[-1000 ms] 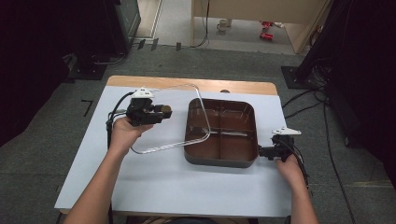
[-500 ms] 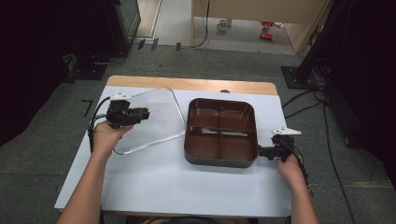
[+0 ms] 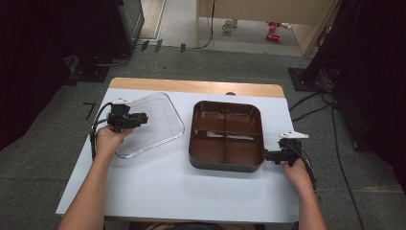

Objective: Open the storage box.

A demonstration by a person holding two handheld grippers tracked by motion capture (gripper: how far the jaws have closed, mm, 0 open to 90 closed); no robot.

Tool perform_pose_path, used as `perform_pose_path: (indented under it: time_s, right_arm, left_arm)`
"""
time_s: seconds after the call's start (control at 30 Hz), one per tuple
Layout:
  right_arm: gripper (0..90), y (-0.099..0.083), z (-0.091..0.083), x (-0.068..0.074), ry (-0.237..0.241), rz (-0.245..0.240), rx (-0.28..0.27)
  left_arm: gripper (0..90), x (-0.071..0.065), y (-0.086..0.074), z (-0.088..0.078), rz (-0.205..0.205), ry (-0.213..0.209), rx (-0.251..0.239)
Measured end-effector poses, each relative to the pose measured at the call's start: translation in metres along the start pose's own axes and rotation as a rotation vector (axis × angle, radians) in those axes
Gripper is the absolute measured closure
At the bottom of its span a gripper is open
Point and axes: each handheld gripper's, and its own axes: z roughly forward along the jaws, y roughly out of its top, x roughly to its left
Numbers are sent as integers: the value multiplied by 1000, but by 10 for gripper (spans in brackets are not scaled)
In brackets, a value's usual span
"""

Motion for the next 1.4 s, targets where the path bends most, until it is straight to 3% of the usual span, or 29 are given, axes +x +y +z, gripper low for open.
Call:
perform_pose_path:
  time_s: [0.2, 0.3, 0.47, 0.87, 0.97, 1.07, 1.23, 1.4]
  right_arm:
    - [0, 0, 0, 0, 0, 0, 0]
    - [0, 0, 0, 0, 0, 0, 0]
    - [0, 0, 0, 0, 0, 0, 0]
    - [0, 0, 0, 0, 0, 0, 0]
    - [0, 0, 0, 0, 0, 0, 0]
    - [0, 0, 0, 0, 0, 0, 0]
    - [0, 0, 0, 0, 0, 0, 0]
    - [0, 0, 0, 0, 0, 0, 0]
  left_arm:
    - [591, 9, -3, 15, -4, 29, 23]
    - [590, 9, -5, 20, 20, 48, 42]
    - [590, 8, -7, 24, 43, 57, 67]
    - [580, 7, -7, 24, 37, 66, 69]
    - [560, 6, -6, 22, 22, 57, 73]
    - [489, 3, -3, 15, 35, 57, 71]
    - [421, -5, 3, -1, 21, 25, 22]
    - [393, -18, 7, -13, 46, 18, 14]
